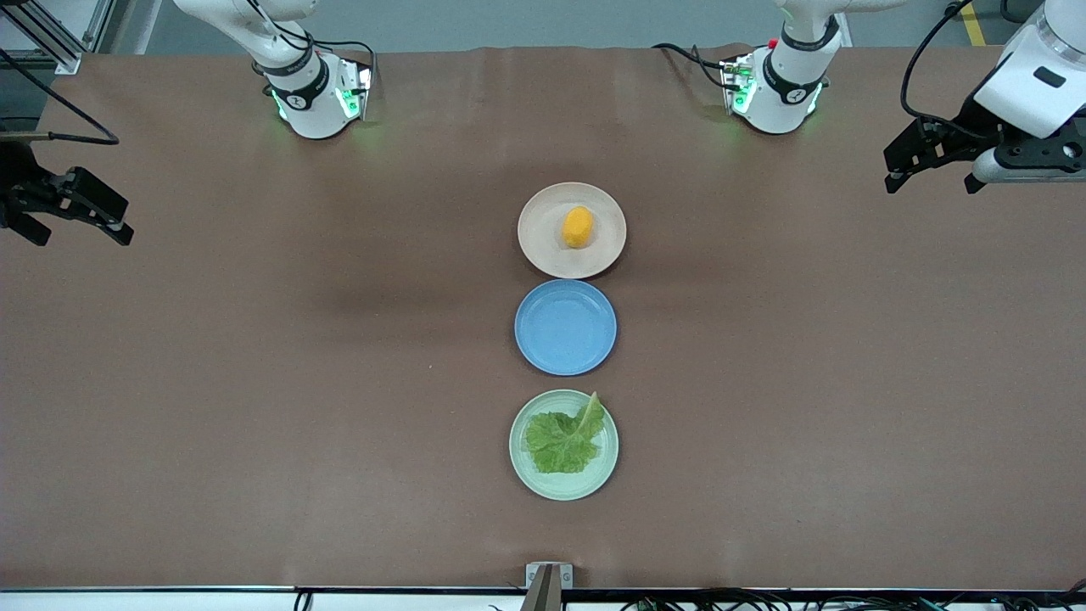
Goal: Pick lemon and lettuce from plates
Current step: 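Reach the right gripper to the lemon while the left gripper reaches the lettuce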
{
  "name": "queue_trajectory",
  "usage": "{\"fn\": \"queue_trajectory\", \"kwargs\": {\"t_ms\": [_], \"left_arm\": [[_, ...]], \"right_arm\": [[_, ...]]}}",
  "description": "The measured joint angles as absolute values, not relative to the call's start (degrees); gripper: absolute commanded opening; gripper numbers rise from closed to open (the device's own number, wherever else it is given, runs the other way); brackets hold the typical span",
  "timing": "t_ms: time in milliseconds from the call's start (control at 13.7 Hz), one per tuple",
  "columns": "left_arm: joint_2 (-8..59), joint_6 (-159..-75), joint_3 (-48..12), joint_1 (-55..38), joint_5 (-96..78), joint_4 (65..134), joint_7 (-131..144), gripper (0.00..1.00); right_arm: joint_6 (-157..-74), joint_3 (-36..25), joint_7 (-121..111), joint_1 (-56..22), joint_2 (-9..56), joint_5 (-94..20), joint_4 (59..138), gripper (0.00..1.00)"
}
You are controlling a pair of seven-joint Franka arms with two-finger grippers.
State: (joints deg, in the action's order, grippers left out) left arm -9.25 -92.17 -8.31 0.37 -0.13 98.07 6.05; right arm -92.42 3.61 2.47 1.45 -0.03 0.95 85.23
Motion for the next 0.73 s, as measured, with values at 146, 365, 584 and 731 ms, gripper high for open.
{"fn": "queue_trajectory", "kwargs": {"t_ms": [146, 365, 584, 731], "left_arm": [[-8.60, -92.16, -8.30, 0.37, -0.13, 97.62, 6.05, 1.00], [-6.62, -92.18, -8.26, 0.41, -0.13, 95.81, 6.04, 1.00], [0.55, -92.35, -8.78, -0.12, -0.12, 89.80, 6.05, 1.00], [7.52, -95.88, -9.49, -2.40, -0.12, 87.42, 6.05, 1.00]], "right_arm": [[-92.42, 3.61, 2.47, 1.45, -0.03, 0.95, 85.23, 1.00], [-92.39, 3.70, 2.47, 1.45, -0.02, 0.95, 85.23, 1.00], [-91.97, 4.98, 3.41, -0.30, 0.03, 0.82, 85.23, 1.00], [-91.05, 5.57, 11.28, -5.80, 0.11, 0.73, 85.24, 1.00]]}}
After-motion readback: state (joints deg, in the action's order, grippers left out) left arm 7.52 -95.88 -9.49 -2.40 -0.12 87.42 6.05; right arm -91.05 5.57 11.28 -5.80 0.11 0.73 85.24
